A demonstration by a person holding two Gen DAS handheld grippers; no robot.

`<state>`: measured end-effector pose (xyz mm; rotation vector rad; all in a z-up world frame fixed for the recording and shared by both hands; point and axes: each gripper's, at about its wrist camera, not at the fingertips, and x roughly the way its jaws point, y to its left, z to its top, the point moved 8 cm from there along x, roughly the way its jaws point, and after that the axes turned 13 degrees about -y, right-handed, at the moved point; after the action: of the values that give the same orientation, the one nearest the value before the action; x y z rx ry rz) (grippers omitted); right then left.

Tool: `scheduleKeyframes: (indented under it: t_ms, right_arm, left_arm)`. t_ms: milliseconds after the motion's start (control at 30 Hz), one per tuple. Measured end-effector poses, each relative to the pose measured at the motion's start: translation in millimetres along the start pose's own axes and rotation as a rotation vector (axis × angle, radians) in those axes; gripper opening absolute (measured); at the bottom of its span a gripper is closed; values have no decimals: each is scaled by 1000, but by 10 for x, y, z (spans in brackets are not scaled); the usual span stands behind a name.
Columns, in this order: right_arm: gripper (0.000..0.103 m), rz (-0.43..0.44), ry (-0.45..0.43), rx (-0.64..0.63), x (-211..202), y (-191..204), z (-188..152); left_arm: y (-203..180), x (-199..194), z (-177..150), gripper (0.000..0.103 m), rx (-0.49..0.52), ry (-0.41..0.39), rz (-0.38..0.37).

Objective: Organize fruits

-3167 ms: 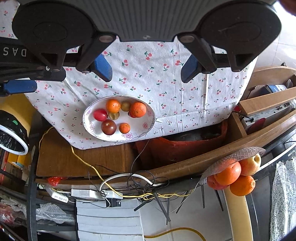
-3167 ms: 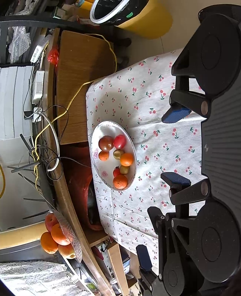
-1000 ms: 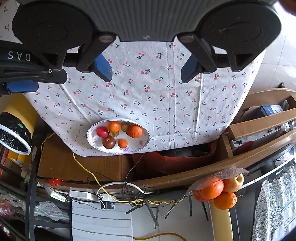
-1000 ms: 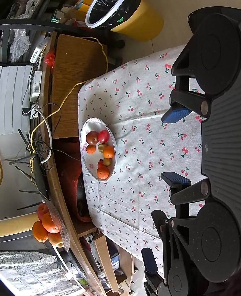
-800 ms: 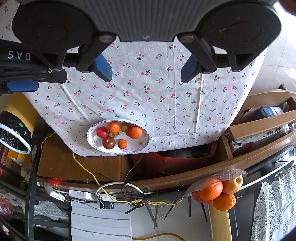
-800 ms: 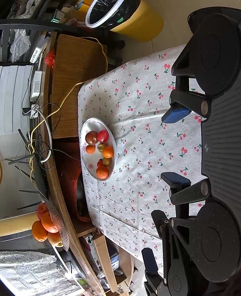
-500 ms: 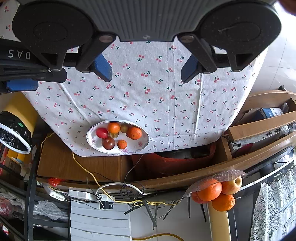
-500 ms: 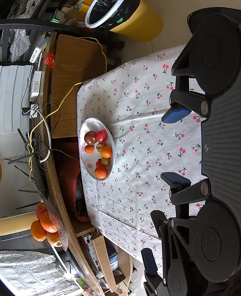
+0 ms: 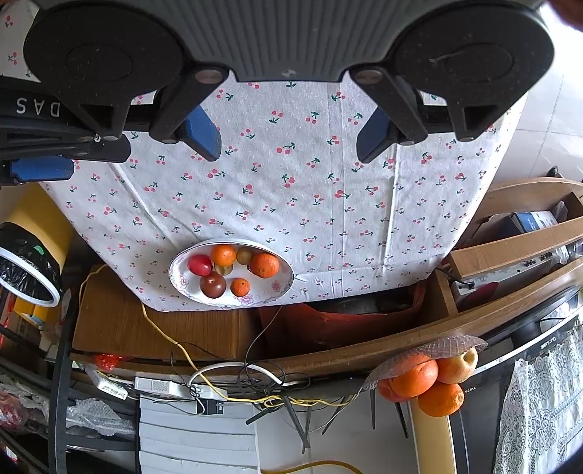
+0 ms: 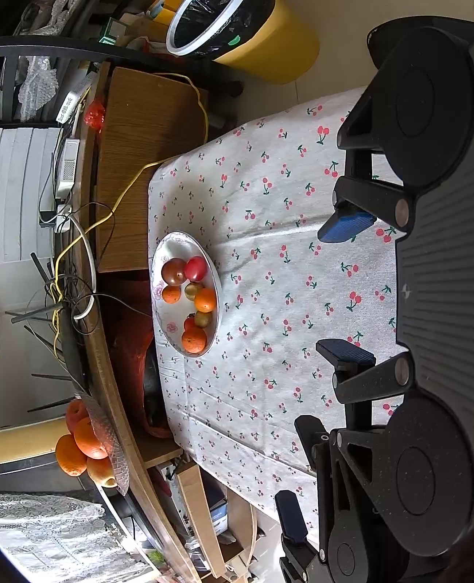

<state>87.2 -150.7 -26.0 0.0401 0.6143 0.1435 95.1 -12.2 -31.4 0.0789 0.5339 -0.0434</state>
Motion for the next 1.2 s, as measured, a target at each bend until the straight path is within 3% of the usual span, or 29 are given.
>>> scheduleKeyframes:
  t_ms: [1200]
  right_arm:
    - [55, -4, 6, -7, 7, 11, -20]
  left_arm:
    - [7, -20, -18, 89, 19, -6, 8]
